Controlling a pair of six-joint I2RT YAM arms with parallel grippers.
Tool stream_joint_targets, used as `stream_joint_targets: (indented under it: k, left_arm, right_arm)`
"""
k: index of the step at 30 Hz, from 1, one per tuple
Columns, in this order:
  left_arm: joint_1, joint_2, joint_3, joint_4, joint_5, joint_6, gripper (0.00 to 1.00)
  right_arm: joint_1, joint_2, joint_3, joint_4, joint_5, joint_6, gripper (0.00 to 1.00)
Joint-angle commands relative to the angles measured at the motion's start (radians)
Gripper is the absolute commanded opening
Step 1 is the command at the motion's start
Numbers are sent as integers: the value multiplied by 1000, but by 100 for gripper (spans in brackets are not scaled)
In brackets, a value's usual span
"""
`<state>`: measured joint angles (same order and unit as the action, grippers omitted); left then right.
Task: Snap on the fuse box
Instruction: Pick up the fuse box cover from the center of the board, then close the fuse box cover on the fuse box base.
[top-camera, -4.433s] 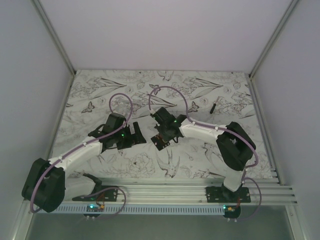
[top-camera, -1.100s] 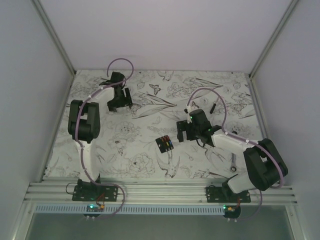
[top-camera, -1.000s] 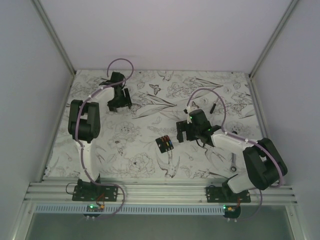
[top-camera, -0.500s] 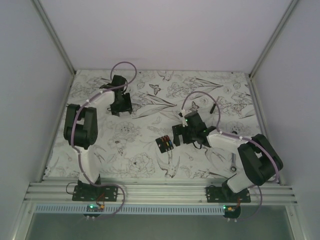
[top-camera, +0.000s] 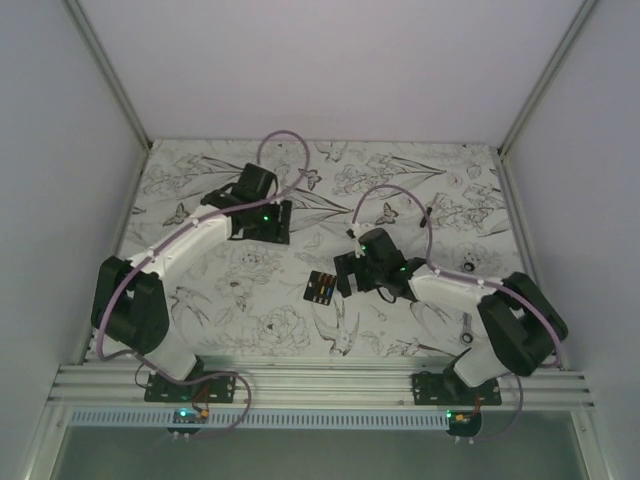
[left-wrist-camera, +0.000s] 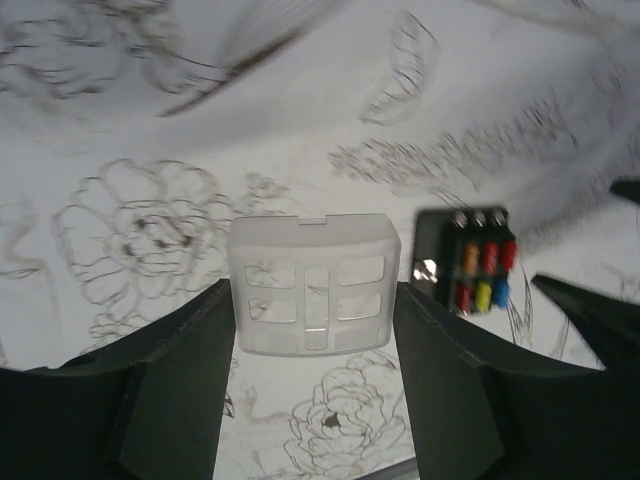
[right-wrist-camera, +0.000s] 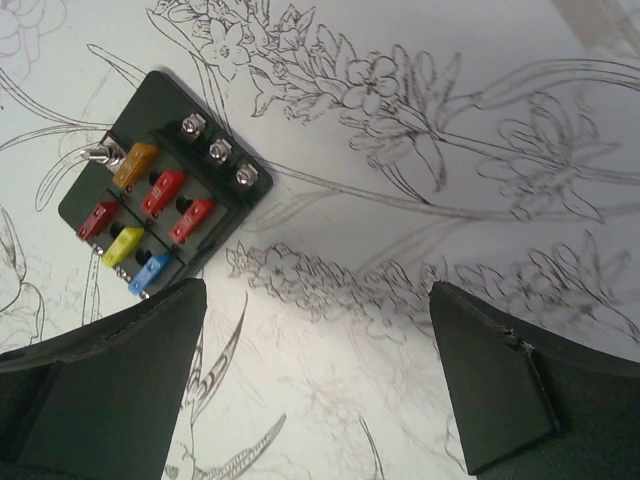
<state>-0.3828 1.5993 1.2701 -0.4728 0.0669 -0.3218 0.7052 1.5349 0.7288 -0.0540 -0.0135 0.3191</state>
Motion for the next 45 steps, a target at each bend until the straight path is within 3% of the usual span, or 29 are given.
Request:
stream_joint_targets:
  k: [1,10,15,18,22,26,31,37,45]
  left_arm:
    - [-106,-23,-30,-33,54,141,50]
    - [-225,39,-6,-39,189,305,49]
    - [-234,39,13,-35,312,332,49]
    - [-255,24,-9,-23,293,371,50]
    - [-287,38,-23,-19,283,461,50]
    - [-329,93,-5,-20,292,618,50]
    - [-375,99,-40,-21,353,979,48]
    - [-380,105,-65,-30,413,1266,50]
    - [-381,184,-8,-65,448,1391,50]
  right_arm:
    - [-28,-140,-42,-32,90,12,100]
    - [-98,-354,-171,-35,197,32,100]
    - [-101,-390,-197,25,40,45,100]
    - [-114,-433,-204,71,-64,64,99]
    - [-142,-489,-203,58,-70,59,99]
    - [-168,-482,-216,49,-69,57,98]
    - [-192,-486,-238,47,-47,66,99]
    - [-240,-540,-280,46,21,92,100]
    - [-306,-646,-336,20,153,150,99]
